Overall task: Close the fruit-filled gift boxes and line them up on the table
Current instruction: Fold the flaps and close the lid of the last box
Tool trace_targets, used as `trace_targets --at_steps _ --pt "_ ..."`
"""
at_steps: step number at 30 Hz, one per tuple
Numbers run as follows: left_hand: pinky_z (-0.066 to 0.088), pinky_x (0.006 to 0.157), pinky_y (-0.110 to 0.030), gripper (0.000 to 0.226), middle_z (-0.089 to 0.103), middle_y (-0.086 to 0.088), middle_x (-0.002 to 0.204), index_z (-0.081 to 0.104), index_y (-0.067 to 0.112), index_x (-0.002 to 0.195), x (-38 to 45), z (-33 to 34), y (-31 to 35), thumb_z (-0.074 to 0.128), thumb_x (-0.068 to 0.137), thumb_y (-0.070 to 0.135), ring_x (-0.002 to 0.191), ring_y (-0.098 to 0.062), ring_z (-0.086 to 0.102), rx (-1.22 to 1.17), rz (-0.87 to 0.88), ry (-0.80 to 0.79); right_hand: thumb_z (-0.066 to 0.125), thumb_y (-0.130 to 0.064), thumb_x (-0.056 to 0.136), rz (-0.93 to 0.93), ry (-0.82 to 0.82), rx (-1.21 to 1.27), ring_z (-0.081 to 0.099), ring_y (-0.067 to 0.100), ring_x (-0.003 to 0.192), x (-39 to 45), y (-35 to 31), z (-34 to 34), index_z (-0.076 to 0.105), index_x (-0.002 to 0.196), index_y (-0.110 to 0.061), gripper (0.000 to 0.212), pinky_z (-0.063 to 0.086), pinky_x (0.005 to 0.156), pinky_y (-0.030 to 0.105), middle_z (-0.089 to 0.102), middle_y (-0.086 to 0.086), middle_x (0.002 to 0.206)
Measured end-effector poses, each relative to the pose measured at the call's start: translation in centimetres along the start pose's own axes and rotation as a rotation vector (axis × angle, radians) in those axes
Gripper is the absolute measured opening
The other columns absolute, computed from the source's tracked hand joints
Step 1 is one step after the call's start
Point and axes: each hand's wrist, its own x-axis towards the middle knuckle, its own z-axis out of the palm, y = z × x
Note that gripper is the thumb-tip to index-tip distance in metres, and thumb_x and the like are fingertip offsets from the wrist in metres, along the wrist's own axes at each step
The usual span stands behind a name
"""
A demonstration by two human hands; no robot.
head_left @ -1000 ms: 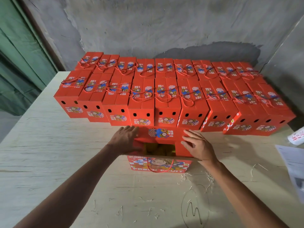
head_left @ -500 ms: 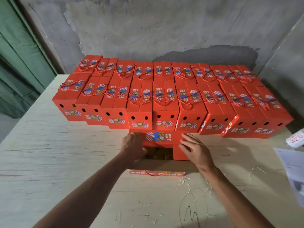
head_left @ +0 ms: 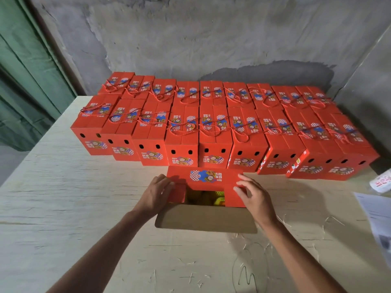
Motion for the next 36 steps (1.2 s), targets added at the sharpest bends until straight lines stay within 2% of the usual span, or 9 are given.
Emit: trace_targets --at_steps 5,10,14,19,22,25,29,31,36 --pt "0.057 0.087 -0.038 0.044 0.067 -0.009 0.123 0.069 0.001 0.121 -2.7 -1.1 0.1 0.046 0.106 0.035 0.11 -0.016 0.063 -0.106 0.043 0.065 0.074 -0.006 0.092 0.066 -0.041 0.12 0.061 0.009 0.121 -0.5 -0.2 -0.6 0.075 0.093 -0.002 0.004 0.049 0.095 0.014 0.062 0.009 0.137" --pt "0.053 0.104 -0.05 0.044 0.055 -0.01 0.147 0.06 0.003 0.138 -4.7 -1.7 -0.9 0.069 0.095 0.006 0.133 -0.028 0.055 -0.039 0.139 -0.078 0.049 0.006 0.103 0.218 -0.193 0.32 0.041 -0.015 0.137 -2.7 0.4 -1.2 0.068 0.132 -0.012 0.038 0.034 0.111 0.009 0.044 0.0 0.156" --pt "0.043 0.11 -0.05 0.065 0.054 0.012 0.148 0.055 0.027 0.147 -5.5 -0.9 -0.2 0.059 0.093 0.063 0.137 -0.012 0.048 0.004 0.023 -0.061 0.036 0.023 0.094 0.316 -0.338 0.429 0.025 -0.005 0.15 -4.1 0.9 -1.4 0.052 0.148 -0.031 0.078 0.02 0.126 0.026 0.032 -0.014 0.164" --pt "0.044 0.102 -0.052 0.054 0.066 0.018 0.12 0.068 0.036 0.118 -4.5 0.4 1.2 0.036 0.097 0.075 0.114 -0.008 0.056 -0.021 -0.082 0.11 0.064 -0.038 0.096 0.38 -0.351 0.4 0.05 -0.009 0.132 -4.4 -0.7 -2.0 0.058 0.134 -0.054 0.042 0.048 0.097 0.012 0.045 -0.032 0.151" --pt "0.044 0.093 -0.054 0.055 0.061 0.011 0.095 0.062 0.029 0.103 -3.1 1.5 2.2 0.037 0.094 0.078 0.092 -0.013 0.052 -0.052 -0.235 0.242 0.043 -0.076 0.094 0.429 -0.193 0.217 0.068 0.0 0.099 -4.0 -2.4 -1.6 0.069 0.11 -0.041 0.047 0.053 0.08 0.026 0.073 -0.022 0.107" --pt "0.048 0.096 -0.058 0.069 0.064 -0.004 0.111 0.046 0.02 0.133 -1.9 2.4 2.9 0.054 0.089 0.074 0.105 -0.025 0.059 -0.121 -0.344 0.301 0.044 -0.073 0.096 0.454 -0.007 0.099 0.066 0.009 0.08 -2.9 -4.2 -0.7 0.068 0.091 -0.03 0.049 0.052 0.065 0.029 0.069 -0.012 0.086" --pt "0.039 0.106 -0.052 0.065 0.054 -0.013 0.136 0.041 0.02 0.148 -1.0 3.1 3.0 0.041 0.1 0.064 0.121 -0.032 0.053 0.219 -0.218 0.276 0.068 -0.037 0.098 0.293 0.142 -0.134 0.058 0.026 0.128 -1.7 -4.5 0.2 0.058 0.137 -0.007 0.051 0.052 0.101 0.045 0.06 0.013 0.142" --pt "0.033 0.113 -0.057 0.051 0.044 -0.02 0.149 0.048 0.016 0.144 -0.6 3.5 2.8 0.033 0.107 0.048 0.136 -0.039 0.044 0.399 -0.096 0.232 0.069 -0.024 0.097 0.07 0.093 -0.338 0.051 0.029 0.136 -0.9 -4.4 0.6 0.065 0.133 -0.006 0.04 0.043 0.111 0.05 0.054 0.011 0.151" --pt "0.039 0.11 -0.05 0.046 0.055 -0.015 0.137 0.054 0.005 0.138 0.4 5.5 3.9 0.035 0.107 0.035 0.123 -0.034 0.053 0.42 0.154 0.091 0.049 -0.052 0.103 -0.056 -0.122 -0.503 0.051 0.029 0.129 -0.9 -4.4 3.5 0.06 0.136 -0.004 0.06 0.038 0.114 0.045 0.057 0.009 0.141"
